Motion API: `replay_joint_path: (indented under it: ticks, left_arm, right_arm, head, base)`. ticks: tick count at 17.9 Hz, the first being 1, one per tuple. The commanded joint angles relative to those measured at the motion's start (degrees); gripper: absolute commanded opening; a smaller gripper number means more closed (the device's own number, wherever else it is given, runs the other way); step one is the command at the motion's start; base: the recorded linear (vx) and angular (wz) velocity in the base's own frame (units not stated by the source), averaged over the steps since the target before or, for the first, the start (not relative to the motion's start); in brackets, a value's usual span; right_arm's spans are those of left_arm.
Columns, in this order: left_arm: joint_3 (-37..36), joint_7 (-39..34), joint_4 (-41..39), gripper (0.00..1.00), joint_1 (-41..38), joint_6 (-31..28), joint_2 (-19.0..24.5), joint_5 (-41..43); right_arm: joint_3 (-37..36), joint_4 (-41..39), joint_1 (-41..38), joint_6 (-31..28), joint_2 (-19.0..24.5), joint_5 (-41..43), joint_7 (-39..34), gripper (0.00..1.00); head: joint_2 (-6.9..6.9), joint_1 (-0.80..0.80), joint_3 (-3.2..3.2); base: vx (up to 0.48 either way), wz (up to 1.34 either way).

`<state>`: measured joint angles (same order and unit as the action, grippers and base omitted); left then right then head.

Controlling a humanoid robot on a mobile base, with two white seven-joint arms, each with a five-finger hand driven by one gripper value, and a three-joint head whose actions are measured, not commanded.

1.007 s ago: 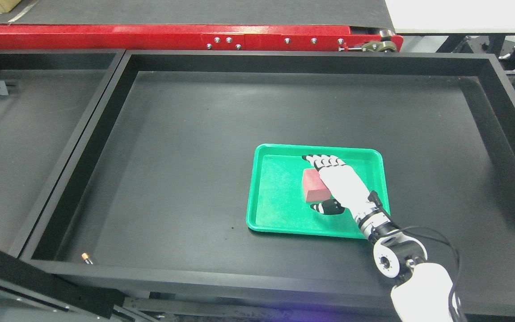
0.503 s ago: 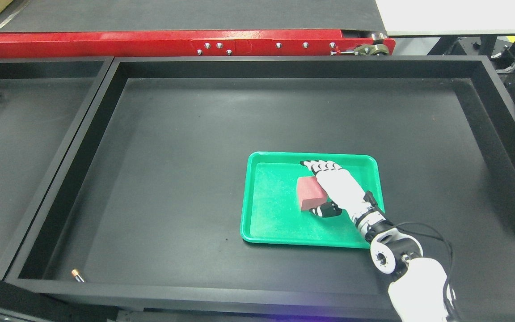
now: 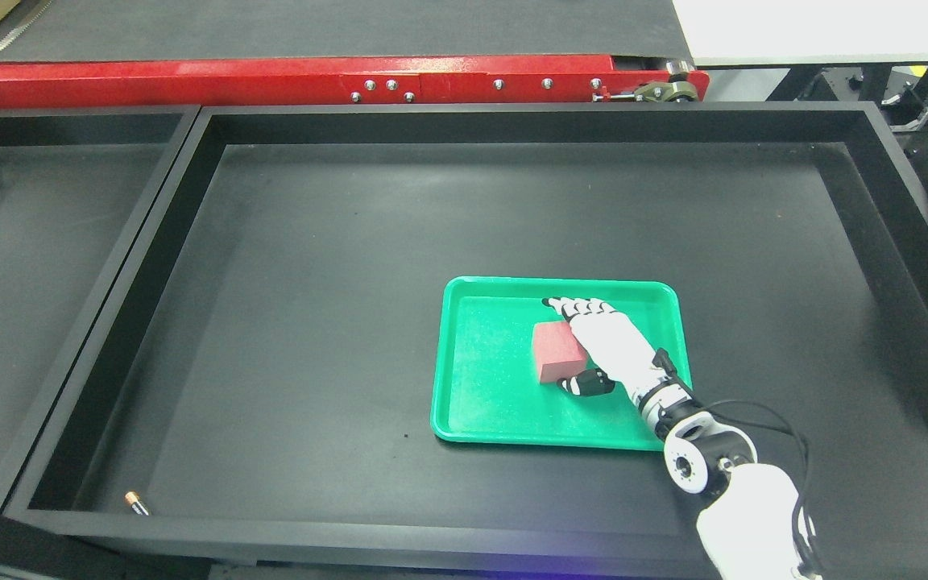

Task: Pick pink block from left shelf to tray
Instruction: 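Close the right hand fingers around the pink cube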

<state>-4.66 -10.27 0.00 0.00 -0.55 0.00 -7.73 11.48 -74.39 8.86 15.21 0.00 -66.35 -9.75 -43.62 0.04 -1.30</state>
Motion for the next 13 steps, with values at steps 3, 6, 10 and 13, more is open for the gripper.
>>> replay_joint_path:
  ticks: [3, 6, 10, 13]
  left_arm:
    - [0.0, 0.0, -1.0, 1.0, 1.8, 0.0, 1.0, 0.0]
    - [0.0, 0.0, -1.0, 1.0, 1.7, 0.0, 1.0, 0.0]
    - [0.0, 0.0, -1.0, 1.0, 1.8, 0.0, 1.0, 0.0]
    - [0.0, 0.0, -1.0, 1.0, 1.7, 0.0, 1.0, 0.0]
  right_arm:
    - [0.3, 2.2, 0.0, -0.1, -1.0, 0.1, 0.7, 0.78]
    - [0.4, 2.2, 0.0, 0.3, -1.0, 0.0, 1.0, 0.65]
    - [0.1, 2.1, -0.2, 1.9, -1.0, -0.1, 2.7, 0.23]
    - [-0.2, 2.0, -0.2, 3.2, -1.0, -0.2, 6.7, 0.02]
  head:
    - [0.0, 0.0, 0.0]
    - [0.0, 0.0, 0.0]
    - [0.0, 0.0, 0.0]
    - [0.0, 0.0, 0.0]
  base:
    - [0.0, 0.0]
    - [0.0, 0.0]
    - [0.0, 0.0]
    - [0.0, 0.0]
